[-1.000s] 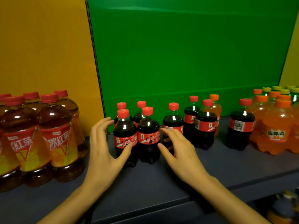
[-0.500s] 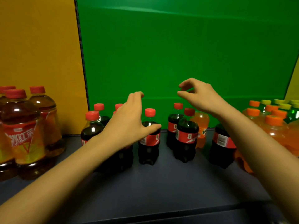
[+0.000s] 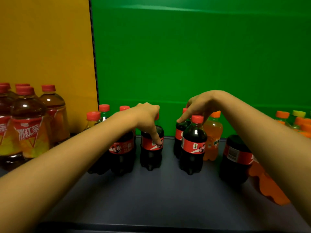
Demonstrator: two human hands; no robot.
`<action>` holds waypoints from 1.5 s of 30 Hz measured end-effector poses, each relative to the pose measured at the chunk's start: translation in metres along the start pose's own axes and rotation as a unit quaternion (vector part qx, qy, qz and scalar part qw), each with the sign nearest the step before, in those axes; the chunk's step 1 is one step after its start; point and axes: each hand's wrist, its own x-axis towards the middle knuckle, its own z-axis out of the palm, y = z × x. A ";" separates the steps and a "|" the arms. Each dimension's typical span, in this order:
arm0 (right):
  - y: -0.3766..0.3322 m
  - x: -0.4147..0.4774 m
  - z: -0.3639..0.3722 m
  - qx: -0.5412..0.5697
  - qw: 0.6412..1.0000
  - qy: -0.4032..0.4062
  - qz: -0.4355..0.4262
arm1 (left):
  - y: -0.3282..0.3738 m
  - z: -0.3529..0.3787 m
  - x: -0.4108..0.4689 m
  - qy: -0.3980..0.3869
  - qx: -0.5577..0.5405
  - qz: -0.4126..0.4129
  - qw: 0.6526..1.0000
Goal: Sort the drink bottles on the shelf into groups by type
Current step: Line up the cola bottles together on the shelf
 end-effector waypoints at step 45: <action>-0.006 -0.014 0.006 -0.011 0.973 0.174 -0.150 | -0.014 0.006 0.010 0.263 -0.042 0.177 0.947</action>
